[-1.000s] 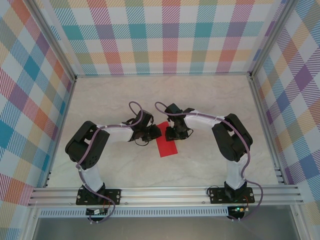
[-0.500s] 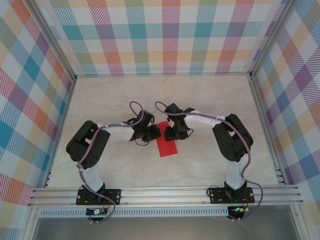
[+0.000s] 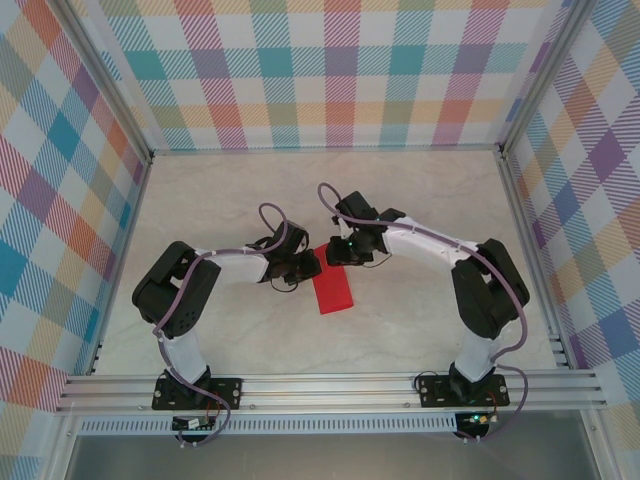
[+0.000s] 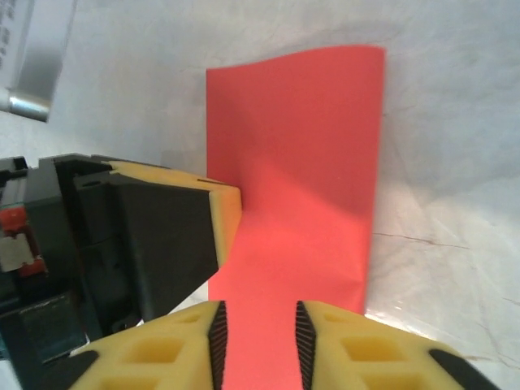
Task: Fold a paper plane with a square sheet of paper (pick it up from the middle)
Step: Hold the square sheet of paper at the center of the table, then fold the square sheet of paper in half at the center of the table.
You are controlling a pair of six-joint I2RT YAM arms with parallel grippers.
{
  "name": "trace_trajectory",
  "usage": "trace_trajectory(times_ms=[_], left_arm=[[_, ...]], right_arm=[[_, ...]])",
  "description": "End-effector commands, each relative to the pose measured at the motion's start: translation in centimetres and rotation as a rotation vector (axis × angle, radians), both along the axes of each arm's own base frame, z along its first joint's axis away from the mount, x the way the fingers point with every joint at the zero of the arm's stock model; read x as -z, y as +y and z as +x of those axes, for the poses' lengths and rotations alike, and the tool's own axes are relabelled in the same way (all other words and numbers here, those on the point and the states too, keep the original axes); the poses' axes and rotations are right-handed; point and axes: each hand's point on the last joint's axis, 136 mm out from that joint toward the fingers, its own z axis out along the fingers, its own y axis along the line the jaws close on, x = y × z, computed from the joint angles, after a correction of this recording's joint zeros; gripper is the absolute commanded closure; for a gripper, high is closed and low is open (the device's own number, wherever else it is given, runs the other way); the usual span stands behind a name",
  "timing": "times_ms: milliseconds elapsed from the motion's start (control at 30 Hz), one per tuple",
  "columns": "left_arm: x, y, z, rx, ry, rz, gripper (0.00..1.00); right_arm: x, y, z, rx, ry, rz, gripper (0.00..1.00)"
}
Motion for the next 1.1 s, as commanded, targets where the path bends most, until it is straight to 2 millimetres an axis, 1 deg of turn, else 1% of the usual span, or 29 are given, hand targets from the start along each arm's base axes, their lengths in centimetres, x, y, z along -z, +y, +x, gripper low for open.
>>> trace_trajectory(times_ms=[0, 133, 233, 533, 600, 633, 767, 833, 900, 967, 1067], left_arm=[[4.0, 2.7, -3.3, -0.006, 0.124, 0.148, 0.87], [4.0, 2.8, -3.3, -0.009, 0.125, 0.153, 0.87], [4.2, 2.9, -3.4, -0.01, 0.131, 0.162, 0.87], [4.9, 3.6, -3.8, -0.013, 0.145, 0.193, 0.88], [4.9, 3.6, -3.9, -0.013, 0.145, 0.194, 0.88], [4.9, 3.6, -3.8, -0.014, 0.146, 0.194, 0.88], [4.9, 3.6, -3.9, -0.013, 0.148, 0.194, 0.88], [4.9, 3.6, -3.9, -0.014, 0.146, 0.194, 0.88], [4.9, 3.6, -3.8, -0.014, 0.144, 0.192, 0.88], [4.9, 3.5, -3.9, -0.013, 0.147, 0.191, 0.88], [5.1, 3.5, -3.9, -0.014, 0.148, 0.192, 0.88]], right_arm=[[1.5, 1.3, -0.3, -0.031, 0.076, 0.049, 0.75], [3.3, 0.9, -0.2, -0.019, 0.121, 0.061, 0.77], [5.1, -0.3, -0.4, 0.004, 0.154, 0.037, 0.78], [8.8, -3.5, -1.8, 0.056, 0.218, -0.001, 0.79], [8.6, -3.5, -1.8, 0.059, 0.224, 0.007, 0.79], [7.9, -3.3, -1.6, 0.056, 0.215, 0.024, 0.79], [3.8, -1.7, -1.0, 0.029, 0.158, 0.134, 0.79], [3.0, -1.4, -1.3, 0.019, 0.163, 0.163, 0.79], [3.4, -1.5, -2.0, 0.023, 0.198, 0.167, 0.8], [4.0, -1.6, -2.9, 0.033, 0.237, 0.174, 0.83], [5.4, -2.5, -3.8, 0.058, 0.261, 0.138, 0.84]])
